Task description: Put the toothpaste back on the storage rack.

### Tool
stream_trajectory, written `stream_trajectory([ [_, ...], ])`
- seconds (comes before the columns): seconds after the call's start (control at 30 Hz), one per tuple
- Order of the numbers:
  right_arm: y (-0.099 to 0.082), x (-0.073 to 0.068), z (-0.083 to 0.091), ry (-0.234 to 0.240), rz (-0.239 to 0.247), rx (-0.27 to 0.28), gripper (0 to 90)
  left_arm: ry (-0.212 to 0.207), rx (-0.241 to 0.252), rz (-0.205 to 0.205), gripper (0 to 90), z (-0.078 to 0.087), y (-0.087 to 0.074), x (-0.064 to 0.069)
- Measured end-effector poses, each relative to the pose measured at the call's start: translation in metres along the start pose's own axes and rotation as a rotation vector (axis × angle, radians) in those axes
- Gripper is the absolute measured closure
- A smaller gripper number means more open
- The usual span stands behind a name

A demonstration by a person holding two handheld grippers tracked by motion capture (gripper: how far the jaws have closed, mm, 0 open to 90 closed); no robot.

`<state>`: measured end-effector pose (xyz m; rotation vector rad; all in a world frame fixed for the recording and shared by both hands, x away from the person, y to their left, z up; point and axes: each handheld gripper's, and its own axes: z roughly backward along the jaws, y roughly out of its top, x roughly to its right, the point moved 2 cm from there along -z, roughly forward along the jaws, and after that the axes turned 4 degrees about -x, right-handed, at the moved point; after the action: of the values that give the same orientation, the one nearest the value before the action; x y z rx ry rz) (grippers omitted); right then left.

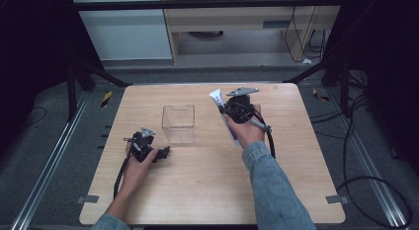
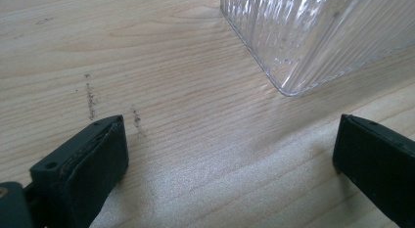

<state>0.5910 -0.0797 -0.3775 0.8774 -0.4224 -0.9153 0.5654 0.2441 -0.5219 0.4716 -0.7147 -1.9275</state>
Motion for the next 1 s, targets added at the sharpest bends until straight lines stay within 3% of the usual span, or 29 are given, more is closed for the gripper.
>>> stream_trajectory([
  [1.0,0.064,-0.038,-0.007,0.03,0.03,0.122,79.8,0.0,0.003,0.001,0.0,0.0,0.0,0.0],
])
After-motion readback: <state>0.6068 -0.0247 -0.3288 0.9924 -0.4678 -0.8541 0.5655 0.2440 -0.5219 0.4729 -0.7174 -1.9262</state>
